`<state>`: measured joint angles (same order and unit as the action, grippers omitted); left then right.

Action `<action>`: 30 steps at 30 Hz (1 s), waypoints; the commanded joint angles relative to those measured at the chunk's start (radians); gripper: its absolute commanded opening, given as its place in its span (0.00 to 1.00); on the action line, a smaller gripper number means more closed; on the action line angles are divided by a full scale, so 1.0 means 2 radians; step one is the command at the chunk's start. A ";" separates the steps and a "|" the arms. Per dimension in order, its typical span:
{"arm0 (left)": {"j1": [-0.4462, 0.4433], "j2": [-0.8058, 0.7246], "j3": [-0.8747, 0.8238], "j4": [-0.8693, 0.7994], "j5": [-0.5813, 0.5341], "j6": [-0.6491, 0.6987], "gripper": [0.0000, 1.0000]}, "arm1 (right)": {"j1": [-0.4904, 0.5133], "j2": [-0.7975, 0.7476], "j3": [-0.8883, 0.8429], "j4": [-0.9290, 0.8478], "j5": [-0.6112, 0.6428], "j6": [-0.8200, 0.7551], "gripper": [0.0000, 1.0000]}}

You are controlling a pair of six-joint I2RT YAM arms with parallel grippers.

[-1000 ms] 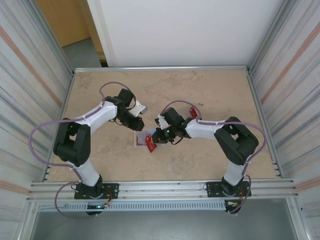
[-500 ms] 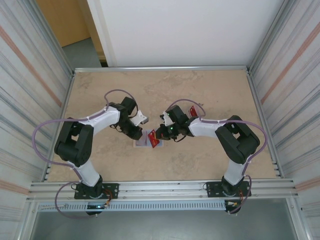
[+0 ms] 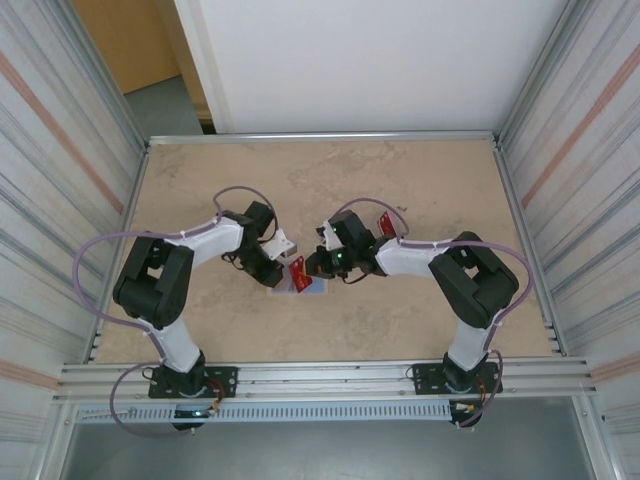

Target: Put the credit cards into the card holder

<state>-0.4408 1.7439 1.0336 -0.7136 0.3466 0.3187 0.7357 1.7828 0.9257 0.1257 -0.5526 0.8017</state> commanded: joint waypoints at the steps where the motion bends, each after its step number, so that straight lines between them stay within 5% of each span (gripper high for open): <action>1: -0.004 -0.006 -0.001 -0.003 -0.012 0.011 0.10 | -0.002 0.004 -0.018 0.018 0.009 0.021 0.00; 30: 0.008 0.005 0.000 -0.002 -0.011 0.007 0.09 | 0.004 -0.009 -0.074 0.096 0.022 0.069 0.00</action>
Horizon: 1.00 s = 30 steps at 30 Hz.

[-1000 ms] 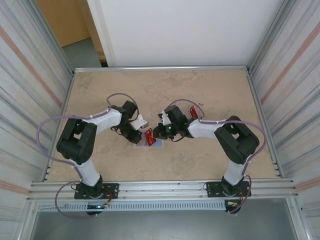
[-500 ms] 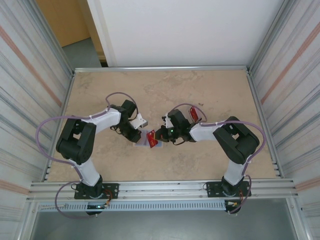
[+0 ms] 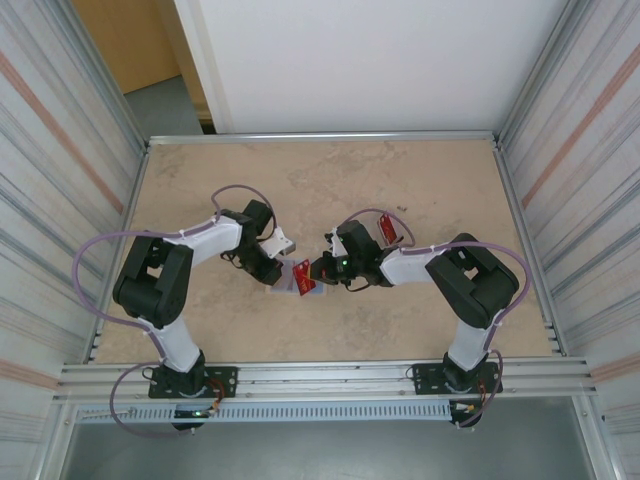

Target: Put the credit cards into the card holder

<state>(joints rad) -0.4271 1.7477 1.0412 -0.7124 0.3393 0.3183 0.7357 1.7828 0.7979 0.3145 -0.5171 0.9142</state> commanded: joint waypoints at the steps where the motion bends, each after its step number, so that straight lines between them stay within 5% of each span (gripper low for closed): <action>1: 0.001 0.003 -0.004 -0.003 -0.007 0.007 0.09 | 0.004 -0.009 -0.011 0.001 0.005 0.013 0.00; 30: 0.001 0.004 -0.006 0.000 -0.003 0.007 0.08 | 0.014 -0.031 -0.019 0.000 0.005 0.015 0.00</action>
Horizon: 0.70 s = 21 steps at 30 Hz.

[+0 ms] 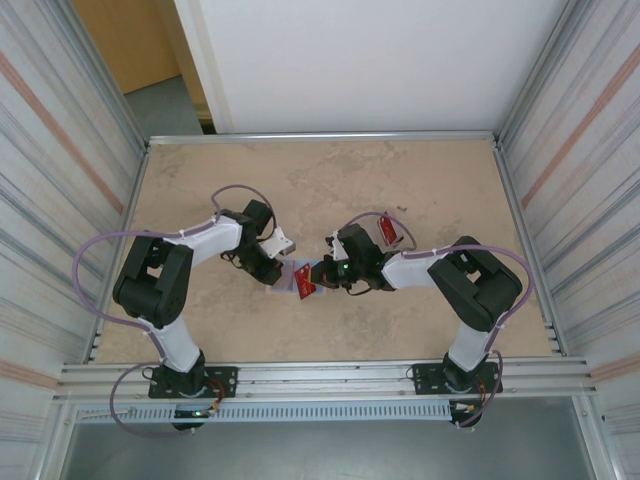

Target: Put the credit cards into the card holder

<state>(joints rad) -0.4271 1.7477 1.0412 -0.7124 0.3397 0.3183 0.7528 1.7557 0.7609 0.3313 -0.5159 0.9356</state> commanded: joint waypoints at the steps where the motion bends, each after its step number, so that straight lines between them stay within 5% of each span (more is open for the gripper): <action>1: 0.001 0.003 -0.006 0.001 -0.003 0.007 0.08 | 0.006 -0.021 -0.002 -0.011 0.004 0.004 0.00; 21: 0.001 0.005 -0.005 0.000 -0.003 0.007 0.08 | 0.016 0.002 -0.001 0.002 -0.002 0.007 0.00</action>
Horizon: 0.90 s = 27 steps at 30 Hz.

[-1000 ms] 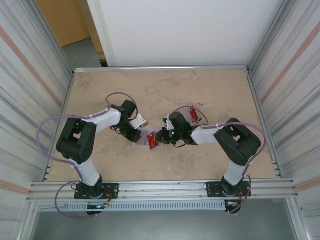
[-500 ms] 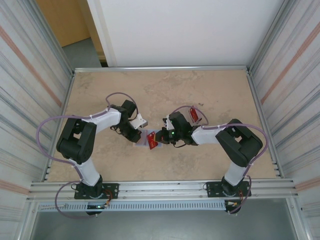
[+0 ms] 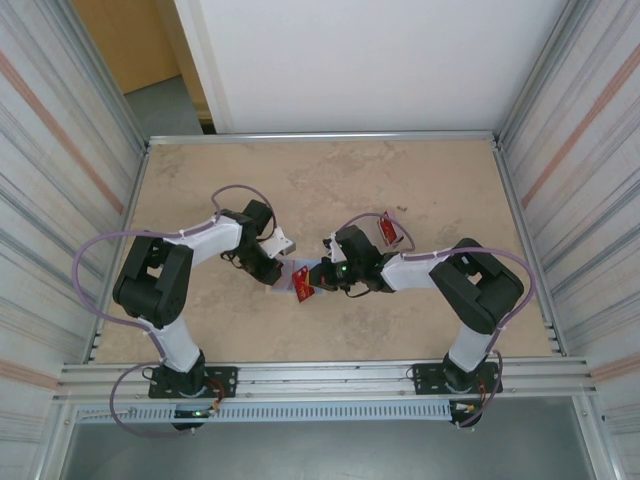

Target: Put the credit cards into the card holder

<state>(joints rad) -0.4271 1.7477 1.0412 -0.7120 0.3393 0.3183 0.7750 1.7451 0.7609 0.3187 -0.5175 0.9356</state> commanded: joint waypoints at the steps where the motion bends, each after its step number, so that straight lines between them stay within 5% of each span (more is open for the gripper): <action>1: 0.001 0.005 -0.005 -0.001 -0.003 0.008 0.08 | 0.005 0.007 -0.001 0.009 -0.001 0.008 0.00; 27: 0.001 0.004 -0.005 -0.001 -0.003 0.007 0.08 | 0.013 -0.004 -0.010 0.009 0.008 0.013 0.00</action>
<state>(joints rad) -0.4271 1.7477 1.0412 -0.7120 0.3397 0.3183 0.7929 1.7443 0.7403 0.3374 -0.5167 0.9360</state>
